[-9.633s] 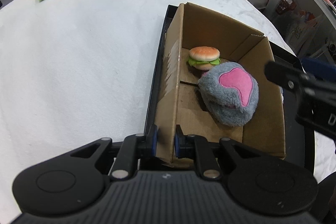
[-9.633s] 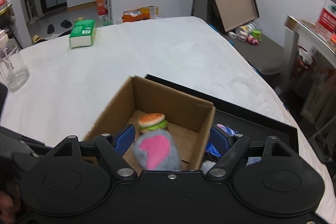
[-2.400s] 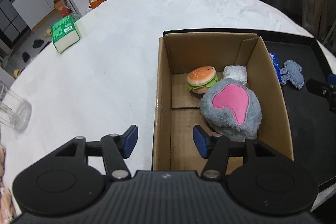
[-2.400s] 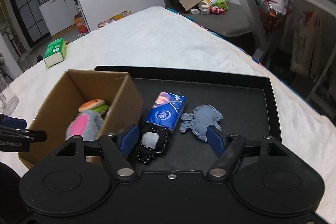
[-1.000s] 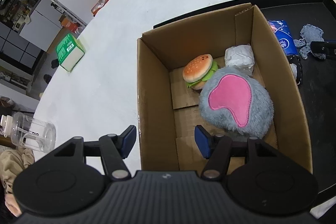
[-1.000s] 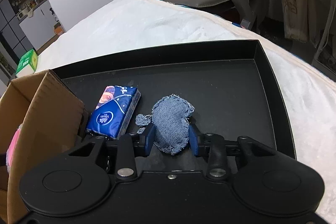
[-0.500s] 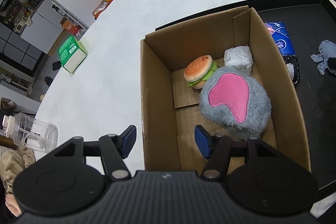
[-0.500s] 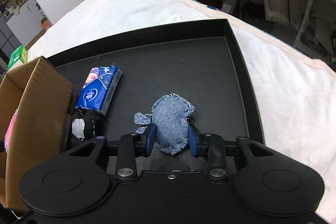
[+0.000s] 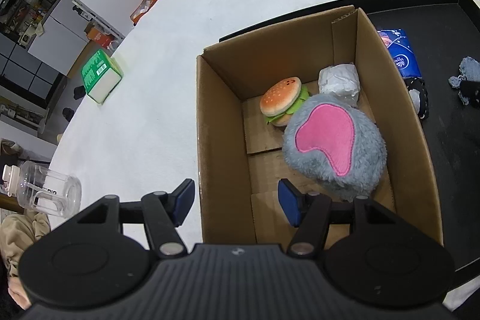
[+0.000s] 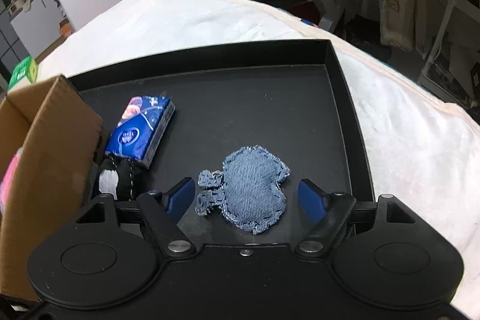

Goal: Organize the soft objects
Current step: 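Move the right gripper to the blue denim plush and grasp it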

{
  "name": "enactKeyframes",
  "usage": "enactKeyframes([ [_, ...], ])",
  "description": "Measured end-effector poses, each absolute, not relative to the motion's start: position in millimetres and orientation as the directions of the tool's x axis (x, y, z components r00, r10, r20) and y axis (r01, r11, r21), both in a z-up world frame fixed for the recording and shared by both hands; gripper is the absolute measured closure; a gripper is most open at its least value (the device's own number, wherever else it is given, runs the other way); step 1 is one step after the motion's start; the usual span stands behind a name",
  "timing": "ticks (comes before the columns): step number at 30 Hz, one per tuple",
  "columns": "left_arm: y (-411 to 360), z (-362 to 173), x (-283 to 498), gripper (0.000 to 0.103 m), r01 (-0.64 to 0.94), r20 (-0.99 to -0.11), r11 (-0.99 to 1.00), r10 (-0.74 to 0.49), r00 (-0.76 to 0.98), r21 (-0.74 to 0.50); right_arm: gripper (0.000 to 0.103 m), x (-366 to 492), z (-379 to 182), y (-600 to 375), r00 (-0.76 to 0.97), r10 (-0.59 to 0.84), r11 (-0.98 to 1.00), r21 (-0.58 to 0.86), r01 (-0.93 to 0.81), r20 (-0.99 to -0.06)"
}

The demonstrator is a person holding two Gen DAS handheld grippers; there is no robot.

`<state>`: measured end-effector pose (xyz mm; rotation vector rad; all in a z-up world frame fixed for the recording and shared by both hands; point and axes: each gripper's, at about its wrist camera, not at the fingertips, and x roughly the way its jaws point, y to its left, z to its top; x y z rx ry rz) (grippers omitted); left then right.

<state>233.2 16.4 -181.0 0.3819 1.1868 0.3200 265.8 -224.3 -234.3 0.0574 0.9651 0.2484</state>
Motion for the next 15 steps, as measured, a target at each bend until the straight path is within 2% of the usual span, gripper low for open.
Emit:
enactKeyframes([
  [2, 16.5, -181.0, 233.4, 0.043, -0.041, -0.833, 0.893, 0.434, 0.344, 0.449, 0.029, 266.0, -238.5, -223.3, 0.533, 0.232, 0.97, 0.155, -0.186, -0.814],
  [3, 16.6, -180.8, 233.5, 0.043, -0.042, -0.833, 0.893, 0.433, 0.344, 0.447, 0.034, 264.9, -238.2, -222.3, 0.54, 0.226, 0.971, 0.142, -0.193, -0.811],
  [4, 16.9, -180.3, 233.3, 0.043, -0.044, -0.834, 0.895, 0.431, 0.346, 0.444, 0.044, 263.9, -237.9, -220.8, 0.545, 0.218, 0.971, 0.123, -0.205, -0.809],
  [7, 17.9, -179.0, 233.1, 0.043, -0.048, -0.836, 0.899, 0.424, 0.349, 0.436, 0.061, 260.3, -236.8, -217.7, 0.558, 0.187, 0.972, 0.068, -0.227, -0.808],
  [15, 20.4, -175.5, 230.7, 0.043, -0.053, -0.842, 0.909, 0.403, 0.359, 0.413, 0.065, 254.6, -233.0, -210.7, 0.54, 0.163, 0.965, 0.019, -0.262, -0.826],
])
